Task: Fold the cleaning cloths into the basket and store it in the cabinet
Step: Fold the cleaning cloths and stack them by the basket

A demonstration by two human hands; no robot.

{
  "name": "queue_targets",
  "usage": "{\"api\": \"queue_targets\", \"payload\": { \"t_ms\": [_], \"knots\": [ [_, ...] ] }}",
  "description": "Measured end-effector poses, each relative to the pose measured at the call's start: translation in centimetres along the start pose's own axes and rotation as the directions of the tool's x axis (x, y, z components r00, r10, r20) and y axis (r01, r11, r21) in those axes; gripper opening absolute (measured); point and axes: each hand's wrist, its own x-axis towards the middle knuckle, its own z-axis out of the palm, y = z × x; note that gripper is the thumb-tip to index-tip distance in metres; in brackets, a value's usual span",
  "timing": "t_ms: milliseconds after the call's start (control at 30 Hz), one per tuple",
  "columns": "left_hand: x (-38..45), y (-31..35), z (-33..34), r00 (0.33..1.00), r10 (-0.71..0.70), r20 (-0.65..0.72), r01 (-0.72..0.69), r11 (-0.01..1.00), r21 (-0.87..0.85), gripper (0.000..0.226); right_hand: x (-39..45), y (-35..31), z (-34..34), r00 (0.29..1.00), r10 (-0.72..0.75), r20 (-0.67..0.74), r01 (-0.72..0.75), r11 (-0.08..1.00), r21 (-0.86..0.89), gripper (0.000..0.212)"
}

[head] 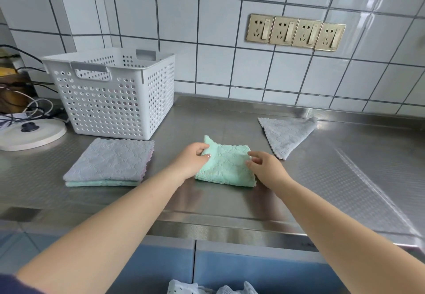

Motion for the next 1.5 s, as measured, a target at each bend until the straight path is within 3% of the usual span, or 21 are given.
{"api": "queue_targets", "payload": {
  "t_ms": [67, 167, 333, 467, 767, 1133, 1233, 1300, 1400, 1500],
  "knots": [
    [-0.2, 0.6, -0.2, 0.999, -0.024, -0.03, 0.02, 0.989, -0.147, 0.04, 0.1, -0.4, 0.0, 0.998, 0.067, -0.012, -0.064, 0.977, 0.202, 0.037],
    [-0.3, 0.7, -0.7, 0.996, -0.072, -0.056, 0.049, 0.939, -0.341, 0.042, 0.1, -1.1, 0.4, 0.984, 0.17, 0.053, -0.173, 0.845, 0.506, 0.033],
    [-1.1, 0.1, -3.4, 0.984, -0.178, -0.008, 0.132, 0.756, -0.641, 0.046, -0.7, -3.9, 1.2, 0.971, 0.16, 0.178, -0.239, 0.665, 0.707, 0.025],
    [-2.4, 0.3, -7.5, 0.981, -0.185, -0.056, 0.097, 0.72, -0.687, 0.043, -0.8, -6.9, 2.4, 0.966, 0.092, 0.243, -0.243, 0.658, 0.713, 0.025],
    [-5.4, -3.3, -18.9, 0.943, -0.237, -0.233, 0.034, 0.767, -0.641, 0.045, 0.2, -16.4, 10.1, 0.936, -0.026, 0.351, -0.21, 0.759, 0.617, 0.021],
    [-4.9, -8.2, -21.9, 0.925, -0.278, -0.26, 0.071, 0.797, -0.6, 0.047, 0.7, -17.9, 15.5, 0.923, 0.001, 0.384, -0.221, 0.819, 0.53, 0.023],
    [-4.3, -9.3, -21.9, 0.919, -0.281, -0.275, 0.096, 0.838, -0.537, 0.042, 0.8, -17.6, 15.9, 0.923, 0.015, 0.384, -0.214, 0.851, 0.48, 0.017],
    [-4.4, -9.5, -21.7, 0.922, -0.253, -0.295, 0.121, 0.909, -0.4, 0.041, 0.6, -17.3, 16.1, 0.925, 0.019, 0.38, -0.199, 0.876, 0.439, 0.015],
    [-4.7, -8.9, -21.7, 0.916, -0.051, -0.398, 0.109, 0.986, 0.124, 0.045, 1.1, -16.9, 16.0, 0.961, -0.08, 0.266, 0.016, 0.972, 0.234, 0.019],
    [-4.7, -7.0, -21.4, 0.9, 0.235, -0.366, -0.016, 0.86, 0.511, 0.044, 2.5, -17.4, 15.9, 0.943, -0.322, 0.087, 0.326, 0.944, -0.041, 0.028]
  ]
}}
